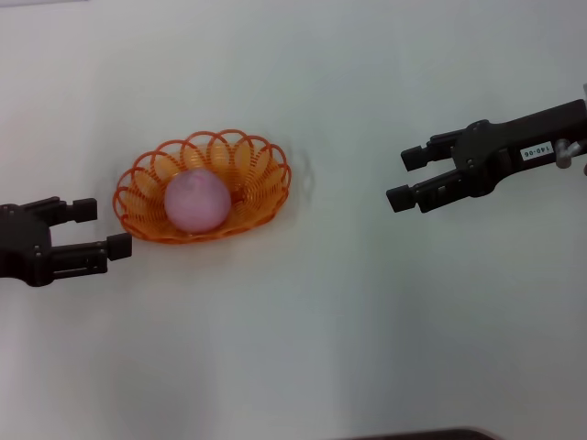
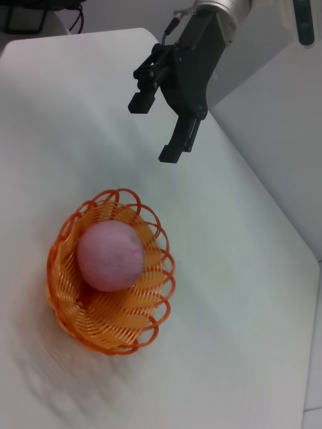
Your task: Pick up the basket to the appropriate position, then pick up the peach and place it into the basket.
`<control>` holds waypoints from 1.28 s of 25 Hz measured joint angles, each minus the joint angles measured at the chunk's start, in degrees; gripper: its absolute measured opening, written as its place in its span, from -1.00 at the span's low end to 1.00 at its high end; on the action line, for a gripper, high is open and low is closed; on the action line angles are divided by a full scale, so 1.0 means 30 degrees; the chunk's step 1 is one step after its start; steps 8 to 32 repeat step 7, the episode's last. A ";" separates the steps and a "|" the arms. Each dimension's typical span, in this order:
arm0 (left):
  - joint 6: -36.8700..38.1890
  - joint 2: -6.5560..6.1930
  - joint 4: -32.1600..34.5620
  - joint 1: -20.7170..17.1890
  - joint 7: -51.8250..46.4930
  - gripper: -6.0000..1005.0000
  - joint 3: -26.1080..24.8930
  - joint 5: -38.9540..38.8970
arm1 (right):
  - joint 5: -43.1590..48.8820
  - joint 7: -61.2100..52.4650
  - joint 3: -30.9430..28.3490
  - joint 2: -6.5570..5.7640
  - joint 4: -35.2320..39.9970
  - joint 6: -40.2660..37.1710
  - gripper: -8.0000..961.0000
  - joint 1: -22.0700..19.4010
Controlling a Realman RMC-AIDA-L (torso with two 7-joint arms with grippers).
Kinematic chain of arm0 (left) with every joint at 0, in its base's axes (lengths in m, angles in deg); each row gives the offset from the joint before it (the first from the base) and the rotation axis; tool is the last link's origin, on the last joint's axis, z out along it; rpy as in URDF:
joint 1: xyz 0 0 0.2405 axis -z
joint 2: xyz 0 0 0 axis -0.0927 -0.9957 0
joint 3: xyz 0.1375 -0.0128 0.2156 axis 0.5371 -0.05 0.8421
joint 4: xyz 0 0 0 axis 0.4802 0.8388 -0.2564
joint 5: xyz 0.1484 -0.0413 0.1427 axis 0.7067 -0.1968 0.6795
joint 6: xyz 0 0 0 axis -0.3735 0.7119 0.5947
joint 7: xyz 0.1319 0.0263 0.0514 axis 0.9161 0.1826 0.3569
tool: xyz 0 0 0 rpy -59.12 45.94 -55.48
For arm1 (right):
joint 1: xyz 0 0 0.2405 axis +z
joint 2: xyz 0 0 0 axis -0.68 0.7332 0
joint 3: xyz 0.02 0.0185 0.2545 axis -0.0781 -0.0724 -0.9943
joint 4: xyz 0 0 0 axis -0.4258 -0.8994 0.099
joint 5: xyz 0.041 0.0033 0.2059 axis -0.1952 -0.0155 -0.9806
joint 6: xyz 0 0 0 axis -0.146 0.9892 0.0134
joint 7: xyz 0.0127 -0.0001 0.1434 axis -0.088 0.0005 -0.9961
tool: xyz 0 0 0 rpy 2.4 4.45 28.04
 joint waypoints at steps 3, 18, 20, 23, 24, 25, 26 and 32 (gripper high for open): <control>-0.0004 0.0000 0.0001 0.0000 -0.0012 0.75 -0.0001 0.0001 | 0.0001 -0.0004 0.0000 0.0021 0.0015 -0.0004 0.99 0.0039; -0.0004 0.0000 0.0008 0.0000 -0.0017 0.75 0.0000 0.0001 | 0.0001 -0.0013 0.0000 0.0026 0.0038 -0.0007 0.99 0.0061; -0.0004 0.0000 0.0008 0.0000 -0.0017 0.75 0.0000 0.0001 | 0.0001 -0.0013 0.0000 0.0026 0.0038 -0.0007 0.99 0.0061; -0.0004 0.0000 0.0008 0.0000 -0.0017 0.75 0.0000 0.0001 | 0.0001 -0.0013 0.0000 0.0026 0.0038 -0.0007 0.99 0.0061; -0.0004 0.0000 0.0008 0.0000 -0.0017 0.75 0.0000 0.0001 | 0.0001 -0.0013 0.0000 0.0026 0.0038 -0.0007 0.99 0.0061; -0.0004 0.0000 0.0008 0.0000 -0.0017 0.75 0.0000 0.0001 | 0.0001 -0.0013 0.0000 0.0026 0.0038 -0.0007 0.99 0.0061; -0.0004 0.0000 0.0008 0.0000 -0.0017 0.75 0.0000 0.0001 | 0.0001 -0.0013 0.0000 0.0026 0.0038 -0.0007 0.99 0.0061; -0.0004 0.0000 0.0008 0.0000 -0.0017 0.75 0.0000 0.0001 | 0.0001 -0.0013 0.0000 0.0026 0.0038 -0.0007 0.99 0.0061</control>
